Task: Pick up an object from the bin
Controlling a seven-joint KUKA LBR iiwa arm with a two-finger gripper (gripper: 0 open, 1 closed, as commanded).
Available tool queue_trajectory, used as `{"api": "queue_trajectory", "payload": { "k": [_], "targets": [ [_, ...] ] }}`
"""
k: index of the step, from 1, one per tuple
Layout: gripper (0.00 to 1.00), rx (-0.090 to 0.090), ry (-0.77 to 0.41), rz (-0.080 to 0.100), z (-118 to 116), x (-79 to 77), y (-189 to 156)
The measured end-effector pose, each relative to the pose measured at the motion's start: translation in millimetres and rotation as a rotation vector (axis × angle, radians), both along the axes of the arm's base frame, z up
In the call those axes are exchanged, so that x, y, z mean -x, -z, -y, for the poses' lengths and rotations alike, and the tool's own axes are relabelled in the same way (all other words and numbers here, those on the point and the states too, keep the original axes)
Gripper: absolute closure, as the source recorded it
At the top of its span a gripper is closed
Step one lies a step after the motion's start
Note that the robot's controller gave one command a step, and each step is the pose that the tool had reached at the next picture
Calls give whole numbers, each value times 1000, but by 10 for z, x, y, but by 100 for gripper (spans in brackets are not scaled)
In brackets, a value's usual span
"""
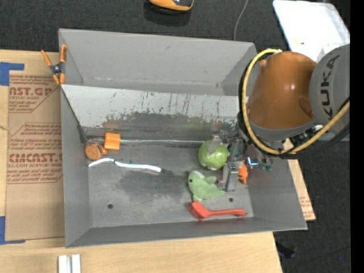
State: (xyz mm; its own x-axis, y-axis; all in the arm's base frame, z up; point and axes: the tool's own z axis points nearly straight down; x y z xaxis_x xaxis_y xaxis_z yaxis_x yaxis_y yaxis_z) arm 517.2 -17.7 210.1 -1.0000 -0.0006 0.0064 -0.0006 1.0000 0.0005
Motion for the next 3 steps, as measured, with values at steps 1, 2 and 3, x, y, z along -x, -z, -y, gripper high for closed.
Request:
{"api": "queue_trajectory", "payload": {
  "k": [1,2,3],
  "targets": [
    [0,0,0,8,1,-15,-45],
    [0,0,-50,6,275,389,247],
    [0,0,-69,10,359,386,542]
  ]
}}
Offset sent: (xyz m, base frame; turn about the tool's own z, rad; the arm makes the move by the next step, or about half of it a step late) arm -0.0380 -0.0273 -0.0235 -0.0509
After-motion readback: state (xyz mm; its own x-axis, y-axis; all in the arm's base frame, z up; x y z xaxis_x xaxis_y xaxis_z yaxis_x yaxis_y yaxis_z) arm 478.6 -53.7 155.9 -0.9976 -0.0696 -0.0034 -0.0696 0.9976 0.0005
